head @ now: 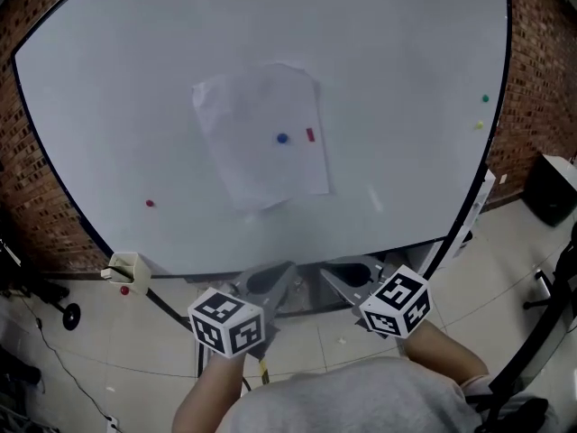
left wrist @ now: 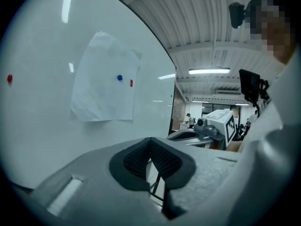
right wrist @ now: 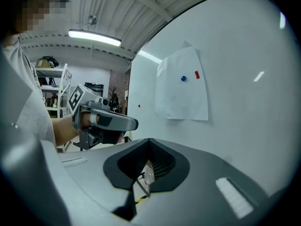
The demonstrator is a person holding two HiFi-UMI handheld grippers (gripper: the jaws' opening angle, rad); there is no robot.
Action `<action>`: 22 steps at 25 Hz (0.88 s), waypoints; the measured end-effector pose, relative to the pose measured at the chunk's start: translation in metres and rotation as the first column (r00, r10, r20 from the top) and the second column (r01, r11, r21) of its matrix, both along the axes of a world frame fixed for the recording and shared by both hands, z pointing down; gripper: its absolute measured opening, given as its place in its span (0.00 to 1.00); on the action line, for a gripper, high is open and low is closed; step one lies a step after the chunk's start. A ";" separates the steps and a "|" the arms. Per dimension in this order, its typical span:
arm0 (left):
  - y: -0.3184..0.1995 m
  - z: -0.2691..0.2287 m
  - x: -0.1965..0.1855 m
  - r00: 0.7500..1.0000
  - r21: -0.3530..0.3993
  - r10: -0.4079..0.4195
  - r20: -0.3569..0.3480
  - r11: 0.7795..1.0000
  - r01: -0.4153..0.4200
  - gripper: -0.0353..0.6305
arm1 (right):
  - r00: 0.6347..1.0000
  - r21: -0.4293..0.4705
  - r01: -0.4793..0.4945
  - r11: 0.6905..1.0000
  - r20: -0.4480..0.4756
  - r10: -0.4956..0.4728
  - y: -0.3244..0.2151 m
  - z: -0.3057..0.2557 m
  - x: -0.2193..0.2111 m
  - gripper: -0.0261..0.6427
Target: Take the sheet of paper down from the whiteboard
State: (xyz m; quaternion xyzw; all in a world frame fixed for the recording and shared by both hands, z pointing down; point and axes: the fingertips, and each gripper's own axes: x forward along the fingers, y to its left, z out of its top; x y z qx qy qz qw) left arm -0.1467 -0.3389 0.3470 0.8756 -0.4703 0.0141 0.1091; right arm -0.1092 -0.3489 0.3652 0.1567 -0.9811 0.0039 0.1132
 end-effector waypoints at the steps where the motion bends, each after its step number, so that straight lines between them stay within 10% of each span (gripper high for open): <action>1: -0.004 -0.004 -0.006 1.000 0.008 0.011 0.004 1.000 -0.011 0.06 | 1.000 0.020 -0.015 1.000 0.000 0.015 -0.006 -0.005 -0.005 0.04; 16: -0.054 -0.028 -0.072 0.984 0.064 0.169 0.049 0.983 -0.172 0.06 | 0.977 0.382 -0.197 0.903 -0.002 0.214 -0.081 -0.081 -0.068 0.10; 22: -0.065 -0.036 -0.090 0.977 0.076 0.211 0.010 0.974 -0.211 0.06 | 0.942 0.633 -0.262 0.728 0.002 0.337 -0.107 -0.139 -0.087 0.19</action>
